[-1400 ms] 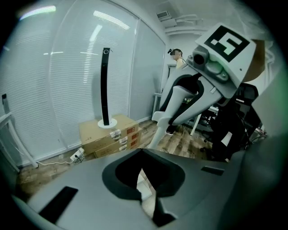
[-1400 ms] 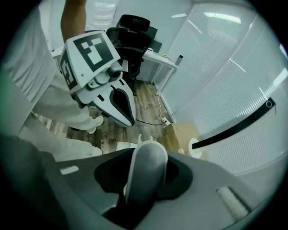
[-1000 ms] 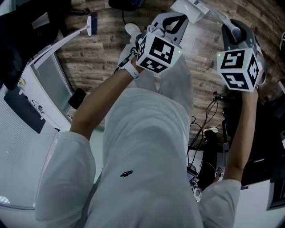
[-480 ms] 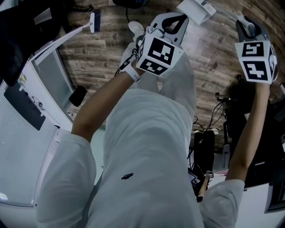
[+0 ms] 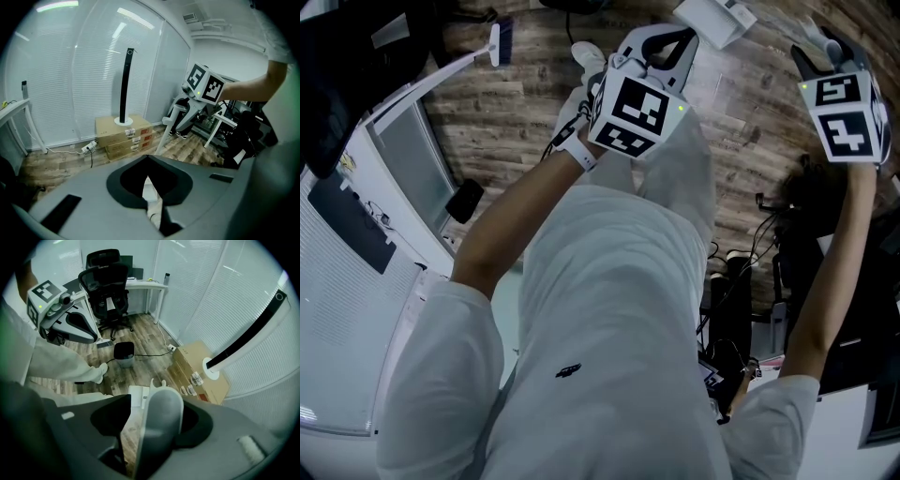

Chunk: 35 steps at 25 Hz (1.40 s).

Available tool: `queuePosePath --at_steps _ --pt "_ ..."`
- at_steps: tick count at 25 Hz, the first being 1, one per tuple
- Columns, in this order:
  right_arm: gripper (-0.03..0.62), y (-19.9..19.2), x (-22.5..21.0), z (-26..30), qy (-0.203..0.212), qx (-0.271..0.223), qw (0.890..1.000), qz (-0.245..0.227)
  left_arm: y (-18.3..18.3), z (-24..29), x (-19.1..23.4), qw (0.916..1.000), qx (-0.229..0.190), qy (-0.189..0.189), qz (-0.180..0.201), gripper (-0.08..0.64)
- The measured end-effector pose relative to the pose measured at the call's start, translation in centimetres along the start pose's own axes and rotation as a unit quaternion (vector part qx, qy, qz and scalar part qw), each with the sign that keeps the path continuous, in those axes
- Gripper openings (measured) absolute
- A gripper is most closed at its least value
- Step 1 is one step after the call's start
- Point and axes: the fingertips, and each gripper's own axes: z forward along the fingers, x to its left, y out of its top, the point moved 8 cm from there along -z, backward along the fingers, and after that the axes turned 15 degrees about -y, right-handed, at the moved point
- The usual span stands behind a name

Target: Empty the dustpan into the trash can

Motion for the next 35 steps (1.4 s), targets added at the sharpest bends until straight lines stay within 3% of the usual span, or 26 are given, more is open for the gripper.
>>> queuePosePath --at_steps 5,24,35 --pt "0.273 0.5 0.0 -1.2 -0.014 -0.015 1.000 0.024 0.5 -0.9 -0.2 1.0000 -0.007 0.002 0.004 0.007" --pt "0.273 2.5 -1.9 -7.4 -0.079 -0.059 0.994 0.044 3.0 -5.7 -1.4 0.9989 -0.036 0.027 0.008 0.007" --pt "0.272 4.1 -2.2 -13.0 -0.115 -0.110 0.984 0.085 5.8 -9.6 -2.0 0.9962 -0.069 0.054 -0.006 0.007"
